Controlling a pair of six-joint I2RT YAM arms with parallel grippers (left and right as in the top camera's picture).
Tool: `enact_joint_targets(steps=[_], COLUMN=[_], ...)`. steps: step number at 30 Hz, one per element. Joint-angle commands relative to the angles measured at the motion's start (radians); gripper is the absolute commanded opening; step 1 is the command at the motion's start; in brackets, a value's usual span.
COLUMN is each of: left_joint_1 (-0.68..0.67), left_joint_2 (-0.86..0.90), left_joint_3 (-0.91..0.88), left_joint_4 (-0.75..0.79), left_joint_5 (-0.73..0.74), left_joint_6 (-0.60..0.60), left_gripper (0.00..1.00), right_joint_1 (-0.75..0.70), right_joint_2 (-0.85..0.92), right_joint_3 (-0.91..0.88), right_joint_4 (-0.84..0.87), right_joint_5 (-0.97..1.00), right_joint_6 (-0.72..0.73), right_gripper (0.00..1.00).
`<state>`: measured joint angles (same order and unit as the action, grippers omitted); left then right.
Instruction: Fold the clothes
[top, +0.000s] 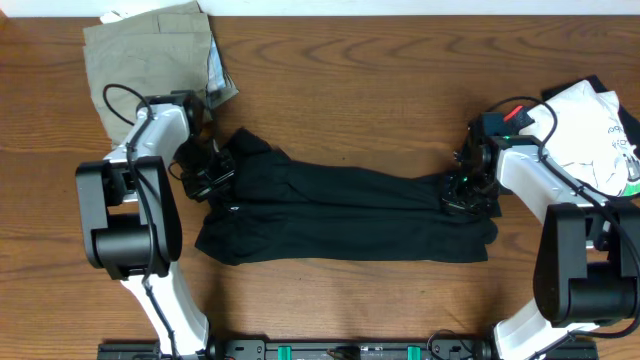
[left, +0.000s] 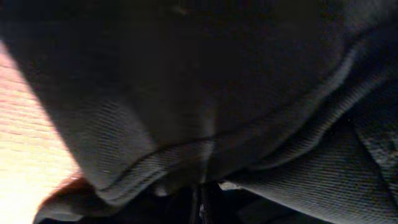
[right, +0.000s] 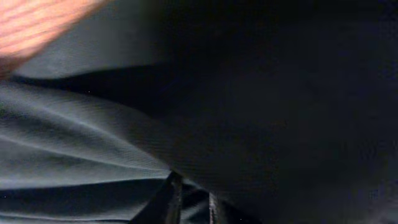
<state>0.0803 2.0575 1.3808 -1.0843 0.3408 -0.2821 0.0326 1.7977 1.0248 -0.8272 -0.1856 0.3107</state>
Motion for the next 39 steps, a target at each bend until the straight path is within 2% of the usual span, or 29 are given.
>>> enact_joint_targets(steps=[1,8,17,26,31,35,38,39], left_joint_1=[0.027,0.058,0.101,0.105,0.103,0.103,0.103,0.103], left_joint_2=[0.010,0.010,0.009,-0.032,-0.160,-0.274,-0.352,-0.370], left_joint_3=[-0.005,-0.005,-0.005,-0.002,-0.001,-0.001,-0.002,-0.002], left_joint_4=[-0.003,-0.003,0.005,0.019,0.019,0.005,-0.023,-0.033], left_joint_5=[-0.020,-0.021,-0.020,-0.015,-0.009,-0.009,-0.008,-0.008], left_joint_6=[0.024,0.027,0.026,0.027,0.043,0.043,0.042,0.042], left_gripper=[0.06,0.06,0.06,0.06,0.06,0.06,0.17,0.29], right_joint_1=[-0.038,-0.106,-0.141,-0.164,-0.189,-0.203,-0.213,-0.217], right_joint_2=[-0.012,-0.012,-0.012,-0.012,-0.016,-0.032,-0.060,-0.069], right_joint_3=[-0.008,-0.008,-0.008,0.084,0.242,0.327,0.340,0.338], right_joint_4=[-0.003,-0.005,-0.021,-0.042,-0.206,-0.305,-0.350,-0.364], right_joint_5=[0.085,0.087,0.200,0.261,0.361,0.365,0.365,0.365], right_joint_6=[0.008,0.007,0.025,0.026,0.092,0.093,0.092,0.090], right_gripper=[0.20,0.28,0.38,0.67,0.99,0.99,0.99,0.99])
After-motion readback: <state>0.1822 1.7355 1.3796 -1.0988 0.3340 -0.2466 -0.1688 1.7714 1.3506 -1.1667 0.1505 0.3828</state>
